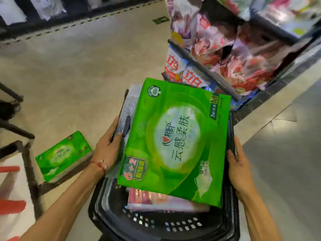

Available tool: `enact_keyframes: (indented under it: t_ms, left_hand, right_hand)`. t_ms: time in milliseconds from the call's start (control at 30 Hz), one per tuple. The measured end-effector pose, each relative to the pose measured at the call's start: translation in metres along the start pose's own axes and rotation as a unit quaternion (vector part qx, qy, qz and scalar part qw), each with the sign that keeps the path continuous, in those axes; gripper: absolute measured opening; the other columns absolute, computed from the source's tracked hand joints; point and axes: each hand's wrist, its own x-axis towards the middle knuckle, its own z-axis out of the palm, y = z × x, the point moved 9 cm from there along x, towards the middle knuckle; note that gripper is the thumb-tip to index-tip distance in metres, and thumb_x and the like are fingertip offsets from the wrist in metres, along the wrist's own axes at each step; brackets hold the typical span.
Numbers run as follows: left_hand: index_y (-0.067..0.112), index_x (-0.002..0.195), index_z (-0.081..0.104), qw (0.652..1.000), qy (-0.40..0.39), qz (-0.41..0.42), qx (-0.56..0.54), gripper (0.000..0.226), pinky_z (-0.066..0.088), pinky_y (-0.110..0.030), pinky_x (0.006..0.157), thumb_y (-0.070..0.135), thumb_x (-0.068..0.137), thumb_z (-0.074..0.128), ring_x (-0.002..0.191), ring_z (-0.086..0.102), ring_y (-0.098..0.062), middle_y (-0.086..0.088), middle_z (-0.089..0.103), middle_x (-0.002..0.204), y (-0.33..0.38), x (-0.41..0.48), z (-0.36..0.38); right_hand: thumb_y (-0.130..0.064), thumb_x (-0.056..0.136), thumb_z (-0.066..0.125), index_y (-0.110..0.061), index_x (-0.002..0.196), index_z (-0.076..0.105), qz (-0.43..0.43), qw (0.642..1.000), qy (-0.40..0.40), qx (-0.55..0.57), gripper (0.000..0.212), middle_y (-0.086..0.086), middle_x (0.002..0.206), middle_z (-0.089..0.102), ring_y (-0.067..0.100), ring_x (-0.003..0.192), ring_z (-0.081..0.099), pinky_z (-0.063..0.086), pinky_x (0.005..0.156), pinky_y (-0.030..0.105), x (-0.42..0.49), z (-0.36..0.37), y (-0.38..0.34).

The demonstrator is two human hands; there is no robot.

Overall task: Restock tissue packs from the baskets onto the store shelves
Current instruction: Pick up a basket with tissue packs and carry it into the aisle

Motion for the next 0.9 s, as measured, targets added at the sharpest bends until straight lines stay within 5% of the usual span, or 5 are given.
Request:
enact_keyframes:
  t_ms: [267,400,567,767,900]
  left_hand:
    - [0.042,0.153,0.041,0.984,-0.164,0.044,0.055,0.056,0.029,-0.034,0.121,0.028,0.101,0.056,0.143,0.043,-0.011,0.013,0.046,0.152,0.073,0.043,0.223]
    - [0.035,0.153,0.042,0.965,-0.24,0.072,0.074,0.062,0.03,-0.03,0.118,0.036,0.092,0.053,0.139,0.043,-0.009,0.014,0.046,0.146,0.125,0.048,0.336]
    - [0.032,0.153,0.042,0.938,-0.313,0.11,0.096,0.056,0.035,-0.032,0.116,0.029,0.099,0.053,0.137,0.047,-0.013,0.011,0.049,0.145,0.173,0.067,0.481]
    - [0.021,0.157,0.037,0.921,-0.356,0.114,0.105,0.051,0.034,-0.035,0.119,0.011,0.108,0.046,0.145,0.044,-0.024,-0.004,0.047,0.154,0.233,0.098,0.662]
    - [0.021,0.156,0.038,0.91,-0.375,0.131,0.121,0.05,0.044,-0.03,0.104,0.012,0.108,0.047,0.121,0.06,-0.02,0.0,0.063,0.132,0.296,0.107,0.764]
  right_hand:
    - [-0.004,0.114,0.039,-0.025,0.166,0.029,0.053,0.986,0.159,0.014,0.058,-0.008,0.168,0.035,0.009,0.154,0.034,0.023,0.131,0.04,-0.003,-0.185,0.075]
    - [-0.006,0.114,0.037,-0.022,0.167,0.023,0.099,0.971,0.214,0.033,0.057,-0.015,0.159,0.03,0.003,0.147,0.03,0.023,0.12,0.018,-0.007,-0.256,0.102]
    - [-0.005,0.114,0.037,-0.018,0.168,0.023,0.14,0.95,0.273,0.052,0.057,-0.014,0.16,0.029,0.003,0.148,0.028,0.022,0.113,0.01,0.024,-0.347,0.142]
    - [-0.008,0.114,0.04,-0.023,0.168,0.022,0.161,0.932,0.321,0.055,0.058,-0.017,0.163,0.027,0.001,0.15,0.029,0.024,0.121,0.018,0.101,-0.472,0.17]
    - [-0.011,0.114,0.042,-0.027,0.168,0.022,0.172,0.922,0.342,0.064,0.06,-0.017,0.165,0.028,0.002,0.152,0.028,0.024,0.128,0.03,0.141,-0.554,0.173]
